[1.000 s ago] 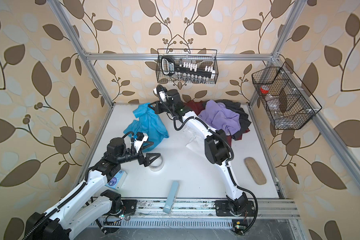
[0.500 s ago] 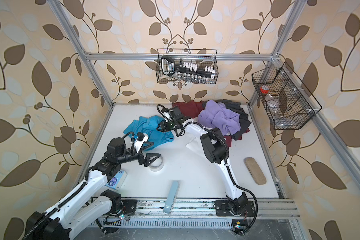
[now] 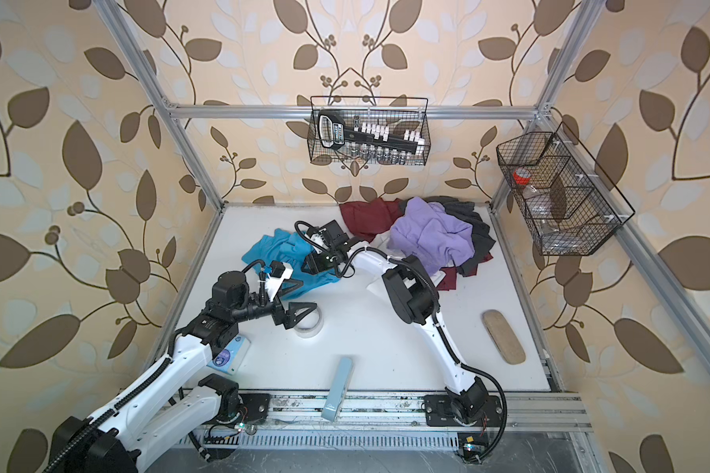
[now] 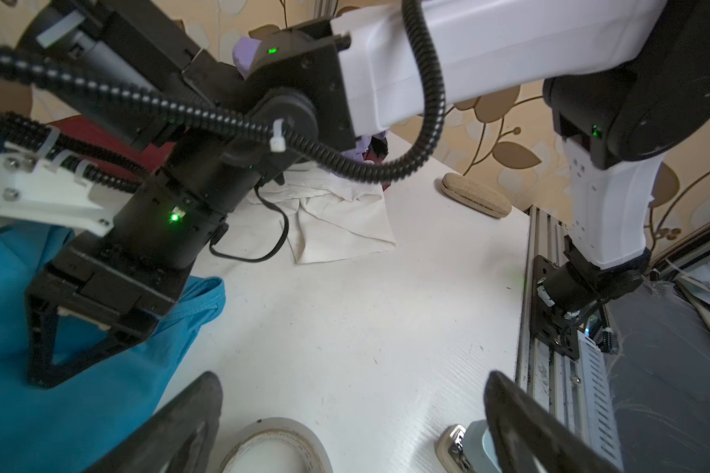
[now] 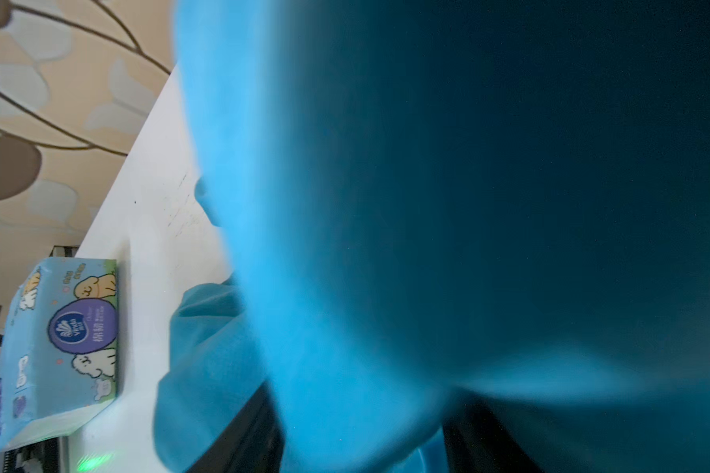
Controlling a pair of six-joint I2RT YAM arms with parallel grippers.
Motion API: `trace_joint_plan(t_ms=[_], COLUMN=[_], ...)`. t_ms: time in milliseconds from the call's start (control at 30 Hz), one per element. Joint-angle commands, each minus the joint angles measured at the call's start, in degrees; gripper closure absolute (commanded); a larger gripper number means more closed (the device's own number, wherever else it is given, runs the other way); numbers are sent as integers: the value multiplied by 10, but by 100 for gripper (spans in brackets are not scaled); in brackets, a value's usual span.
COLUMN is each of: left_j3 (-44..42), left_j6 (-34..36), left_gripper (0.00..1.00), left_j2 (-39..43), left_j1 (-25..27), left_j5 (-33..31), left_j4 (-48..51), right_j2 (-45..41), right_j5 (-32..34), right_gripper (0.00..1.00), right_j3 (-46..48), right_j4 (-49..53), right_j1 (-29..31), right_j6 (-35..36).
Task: Pick out a specific cloth from the pile
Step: 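Carry the turquoise shirt away from the pile and lower it onto the table, then release the turquoise shirt and draw the right gripper back toward the pile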
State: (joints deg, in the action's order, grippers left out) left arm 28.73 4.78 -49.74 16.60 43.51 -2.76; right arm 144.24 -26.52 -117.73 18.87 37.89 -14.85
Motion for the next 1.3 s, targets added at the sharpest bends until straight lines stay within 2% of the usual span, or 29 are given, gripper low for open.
trace_joint_plan(t_ms=[0, 133, 333, 467, 633, 700, 767, 833, 867, 1033, 1267], left_j3=[18, 18, 18, 19, 20, 21, 20, 21, 20, 20, 18], left_j6=[13, 14, 17, 17, 19, 20, 20, 20, 20, 20, 18], left_gripper=[1, 1, 1, 1, 1, 1, 1, 1, 1, 1, 1], left_j2=[3, 1, -4, -8, -8, -9, -8, -6, -5, 7, 16], left_j1=[7, 7, 7, 7, 7, 7, 7, 7, 7, 9, 11], left_j5=[19, 18, 14, 13, 12, 11, 12, 12, 13, 22, 28], left_j4=[-9, -10, -9, -8, -5, -4, -3, -1, -1, -1, -6], right_j2=[60, 112, 146, 178, 184, 175, 148, 105, 74, -87, -277], right_j5=[-21, -43, -88, -109, -121, -135, -143, -143, -142, -107, -36], right_gripper=[43, 44, 43, 33, 29, 24, 19, 2, 0, 0, 0], right_j3=[-75, -145, -158, -196, -201, -195, -162, -109, -73, 110, 288], right_j4=[12, -27, -165, -214, -263, -264, -271, -278, -282, -296, -245], right_j1=[8, 9, 11, 12, 11, 9, 7, 7, 7, 3, -29], right_j6=[-40, -88, -177, -201, -208, -203, -193, -169, -153, -86, -52])
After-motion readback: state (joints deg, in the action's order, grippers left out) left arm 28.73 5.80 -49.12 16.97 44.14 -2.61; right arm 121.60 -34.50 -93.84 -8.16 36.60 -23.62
